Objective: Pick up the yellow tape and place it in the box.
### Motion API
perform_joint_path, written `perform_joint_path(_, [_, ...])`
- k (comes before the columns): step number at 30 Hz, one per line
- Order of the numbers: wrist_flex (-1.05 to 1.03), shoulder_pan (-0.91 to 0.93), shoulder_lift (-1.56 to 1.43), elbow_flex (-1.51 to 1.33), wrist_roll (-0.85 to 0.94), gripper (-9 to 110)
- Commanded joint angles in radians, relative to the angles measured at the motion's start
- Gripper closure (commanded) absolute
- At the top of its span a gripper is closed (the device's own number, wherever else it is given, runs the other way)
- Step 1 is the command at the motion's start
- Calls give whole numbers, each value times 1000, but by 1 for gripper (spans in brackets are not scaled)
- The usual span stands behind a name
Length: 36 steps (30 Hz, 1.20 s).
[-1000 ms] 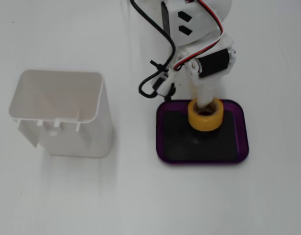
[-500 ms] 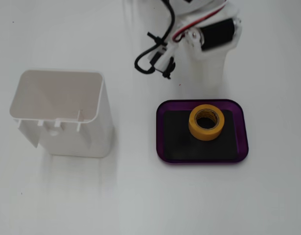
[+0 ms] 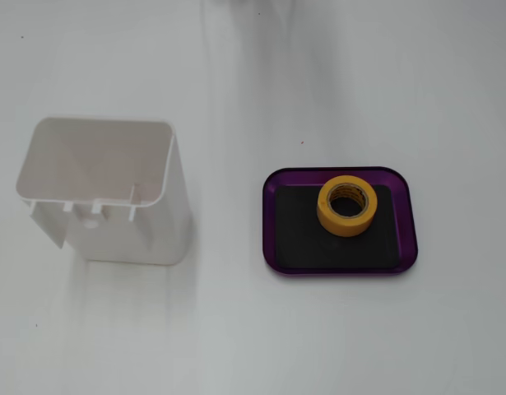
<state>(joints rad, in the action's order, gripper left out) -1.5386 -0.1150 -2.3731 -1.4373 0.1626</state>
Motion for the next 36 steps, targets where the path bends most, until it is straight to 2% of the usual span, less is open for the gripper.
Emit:
perform_joint_path(1, [0, 81, -212, -175, -12, 90])
perform_joint_path(9, [67, 275, -657, -796, -12, 90])
perform_joint_path(13, [124, 307, -896, -1124, -14, 90])
perform_joint_path(17, [124, 319, -1094, -1224, -17, 90])
perform_joint_path(25, [190, 308, -1029, -1391, -18, 91])
perform_joint_path(29, [259, 304, -1029, -1578, -18, 91])
perform_joint_path(33, [265, 302, -1029, -1624, -21, 103])
perform_joint_path(36, [267, 310, -1029, -1626, -21, 101])
